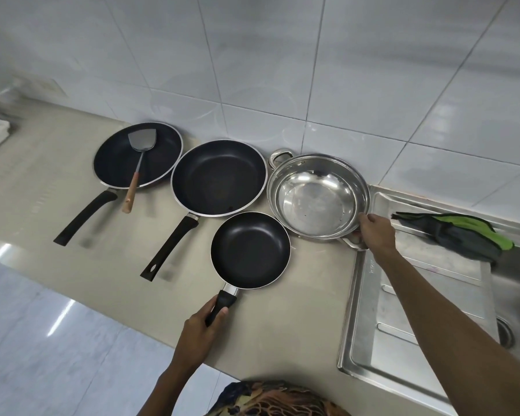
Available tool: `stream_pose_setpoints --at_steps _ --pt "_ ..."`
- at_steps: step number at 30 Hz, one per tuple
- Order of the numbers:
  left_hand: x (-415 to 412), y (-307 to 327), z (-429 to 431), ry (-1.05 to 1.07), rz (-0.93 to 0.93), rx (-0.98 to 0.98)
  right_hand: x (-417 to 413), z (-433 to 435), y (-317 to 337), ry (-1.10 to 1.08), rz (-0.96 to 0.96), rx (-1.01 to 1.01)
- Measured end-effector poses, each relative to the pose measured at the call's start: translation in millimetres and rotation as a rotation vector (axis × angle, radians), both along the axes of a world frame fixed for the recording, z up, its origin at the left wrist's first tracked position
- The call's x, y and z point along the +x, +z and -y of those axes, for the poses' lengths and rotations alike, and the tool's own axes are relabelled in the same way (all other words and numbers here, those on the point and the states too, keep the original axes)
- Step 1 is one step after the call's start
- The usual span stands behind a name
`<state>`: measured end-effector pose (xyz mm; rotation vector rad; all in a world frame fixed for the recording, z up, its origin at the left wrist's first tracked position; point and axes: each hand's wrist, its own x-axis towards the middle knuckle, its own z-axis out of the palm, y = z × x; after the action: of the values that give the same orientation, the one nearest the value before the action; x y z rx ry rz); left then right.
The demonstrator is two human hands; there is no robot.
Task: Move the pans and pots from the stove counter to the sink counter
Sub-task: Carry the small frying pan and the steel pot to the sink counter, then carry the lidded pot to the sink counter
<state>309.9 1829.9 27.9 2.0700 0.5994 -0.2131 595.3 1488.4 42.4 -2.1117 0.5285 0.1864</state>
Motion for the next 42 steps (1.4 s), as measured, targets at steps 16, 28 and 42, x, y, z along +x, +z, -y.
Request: stream_pose_setpoints --at_steps 16,28,42 --pt "0.6 4.5 27.6 -0.231 0.278 0.602 -98.2 5.6 28.9 0.216 0.184 -0.298" --pt "-14.2 2.1 150.0 -0.578 0.212 0.522 -255.7 49.9 14.7 0.564 0.218 -0.610" --pt "-121.7 18.9 410.5 -0.939 0.336 0.575 -463.9 276.0 38.8 0.426 0.239 -0.843"
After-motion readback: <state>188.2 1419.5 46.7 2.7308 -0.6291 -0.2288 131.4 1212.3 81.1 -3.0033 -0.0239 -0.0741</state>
